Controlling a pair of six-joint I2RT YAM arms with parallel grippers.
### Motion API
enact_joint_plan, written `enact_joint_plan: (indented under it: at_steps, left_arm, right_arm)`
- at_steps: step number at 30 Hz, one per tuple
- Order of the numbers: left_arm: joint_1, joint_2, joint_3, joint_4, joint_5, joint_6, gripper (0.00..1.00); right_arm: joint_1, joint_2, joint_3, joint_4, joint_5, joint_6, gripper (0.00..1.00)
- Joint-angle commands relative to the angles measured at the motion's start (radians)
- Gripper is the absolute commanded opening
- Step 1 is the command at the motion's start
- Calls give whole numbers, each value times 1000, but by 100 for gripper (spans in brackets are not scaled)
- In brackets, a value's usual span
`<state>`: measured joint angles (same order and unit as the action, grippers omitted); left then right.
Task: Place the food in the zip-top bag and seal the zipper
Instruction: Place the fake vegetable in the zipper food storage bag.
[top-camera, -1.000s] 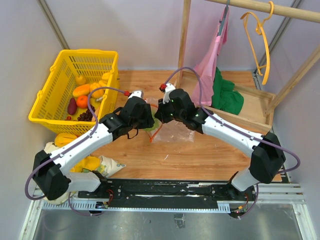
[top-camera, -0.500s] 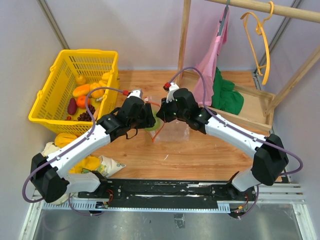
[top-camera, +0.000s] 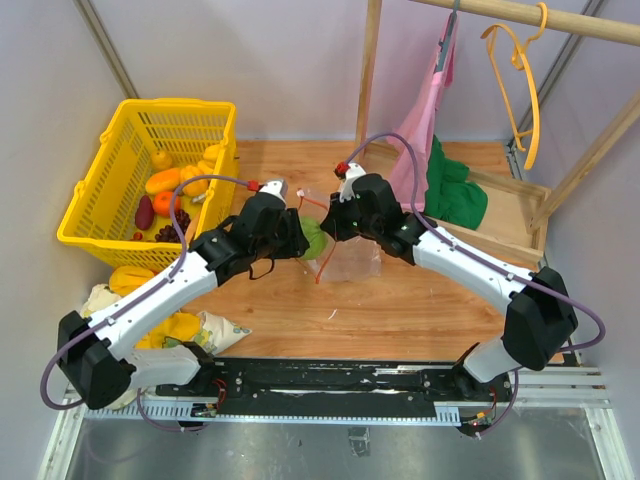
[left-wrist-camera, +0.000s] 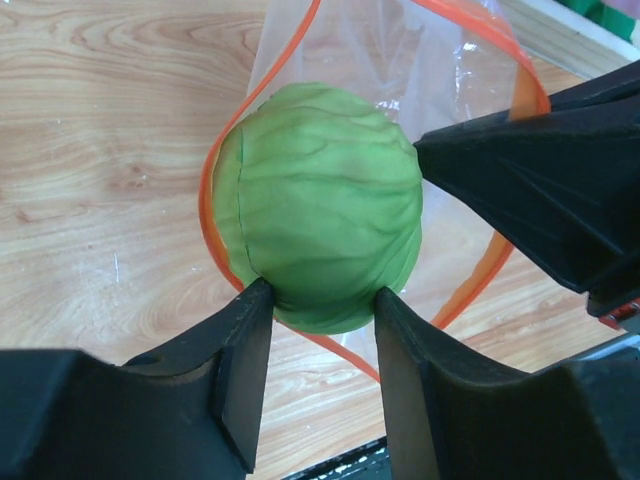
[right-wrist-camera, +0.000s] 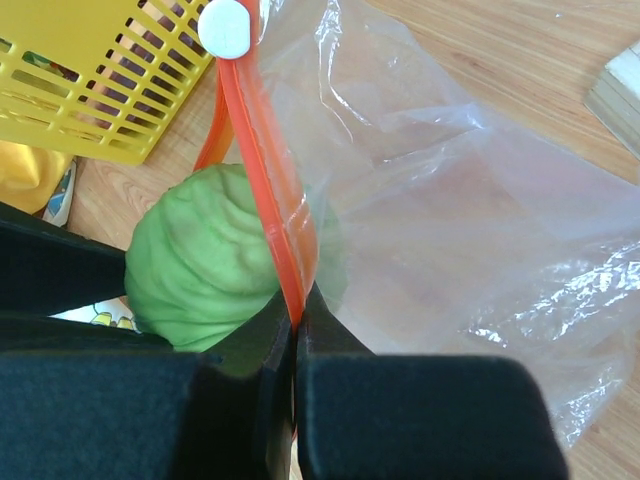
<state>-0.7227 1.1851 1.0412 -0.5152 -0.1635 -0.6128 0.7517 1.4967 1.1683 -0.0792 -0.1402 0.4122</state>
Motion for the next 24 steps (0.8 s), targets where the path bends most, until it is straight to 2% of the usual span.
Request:
enact_joint_plan:
  at_steps: [1, 12, 18, 24]
  left_arm:
    - [-12, 38, 13, 61, 15, -1, 45]
    - [-12, 131, 12, 38, -45, 7, 52]
    - [-12, 39, 22, 50, -34, 11, 63]
    - [-12, -23, 32, -20, -84, 14, 72]
  right_arm:
    - [6, -14, -2, 42, -81, 10, 1]
    - [4, -29, -9, 78, -137, 8, 1]
    - [-12, -29, -25, 65, -109, 19, 1]
    - [-24, -32, -31, 64, -104, 28, 1]
